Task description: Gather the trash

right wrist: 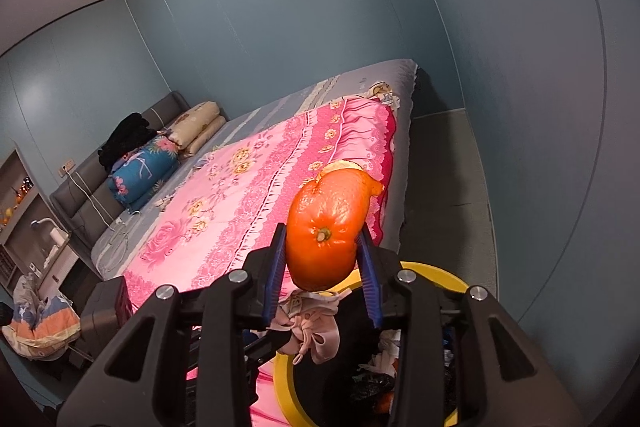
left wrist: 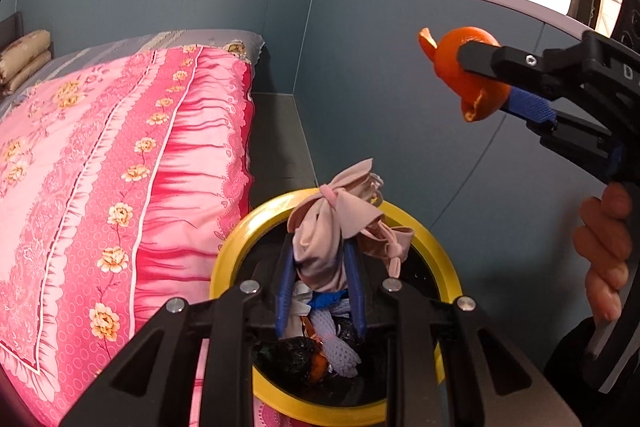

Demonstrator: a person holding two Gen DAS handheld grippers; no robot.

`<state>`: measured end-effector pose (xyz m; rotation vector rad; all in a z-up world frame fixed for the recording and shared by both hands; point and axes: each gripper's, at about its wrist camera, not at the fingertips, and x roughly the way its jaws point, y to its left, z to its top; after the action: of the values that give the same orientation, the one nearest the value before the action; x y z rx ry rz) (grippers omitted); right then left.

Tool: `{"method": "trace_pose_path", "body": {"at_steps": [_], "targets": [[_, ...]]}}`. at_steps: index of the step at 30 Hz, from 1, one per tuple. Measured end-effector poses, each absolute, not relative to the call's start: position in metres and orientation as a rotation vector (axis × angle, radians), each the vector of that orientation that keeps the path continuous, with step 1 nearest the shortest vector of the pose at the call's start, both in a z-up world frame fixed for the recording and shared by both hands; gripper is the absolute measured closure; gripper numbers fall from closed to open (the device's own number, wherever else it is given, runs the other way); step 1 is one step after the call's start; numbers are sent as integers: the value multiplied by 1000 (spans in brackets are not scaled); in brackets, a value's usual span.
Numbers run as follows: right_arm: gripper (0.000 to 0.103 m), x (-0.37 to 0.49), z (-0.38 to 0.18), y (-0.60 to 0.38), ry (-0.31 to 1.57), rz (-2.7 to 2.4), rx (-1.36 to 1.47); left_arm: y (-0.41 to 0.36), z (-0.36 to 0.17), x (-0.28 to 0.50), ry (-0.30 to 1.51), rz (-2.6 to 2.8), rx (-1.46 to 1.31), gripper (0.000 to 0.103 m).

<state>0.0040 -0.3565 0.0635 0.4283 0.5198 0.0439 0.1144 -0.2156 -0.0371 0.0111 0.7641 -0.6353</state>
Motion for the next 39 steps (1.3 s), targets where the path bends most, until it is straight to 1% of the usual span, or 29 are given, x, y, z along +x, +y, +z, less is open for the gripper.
{"method": "trace_pose_path", "body": {"at_steps": [2, 3, 5, 6, 7, 8, 9, 25, 29, 34, 36, 39], "targets": [[68, 4, 62, -360, 516, 40, 438, -215, -38, 115, 776, -642, 1, 79], [66, 3, 61, -362, 515, 41, 444, -214, -38, 114, 778, -641, -2, 76], [64, 2, 61, -363, 511, 35, 453, -210, -37, 113, 771, -633, -17, 64], [61, 1, 62, -365, 502, 24, 460, -207, -36, 112, 767, -626, -23, 59], [58, 0, 62, -368, 494, 18, 470, -204, -34, 111, 763, -619, -36, 47], [49, 1, 62, -369, 491, 18, 476, -200, -33, 111, 757, -612, -52, 41], [44, 0, 62, -372, 484, 16, 490, -197, -31, 110, 751, -605, -64, 41], [44, 0, 62, -370, 476, 5, 480, -175, -21, 110, 719, -542, -88, 41], [39, 1, 63, -366, 471, 7, 476, -168, -15, 109, 700, -515, -78, 41], [37, 3, 66, -360, 463, -4, 460, -153, -5, 109, 674, -477, -83, 40], [34, 4, 68, -358, 461, 3, 461, -148, 0, 110, 663, -463, -86, 40], [32, 5, 70, -354, 453, 3, 445, -141, 8, 108, 634, -435, -78, 36]]}}
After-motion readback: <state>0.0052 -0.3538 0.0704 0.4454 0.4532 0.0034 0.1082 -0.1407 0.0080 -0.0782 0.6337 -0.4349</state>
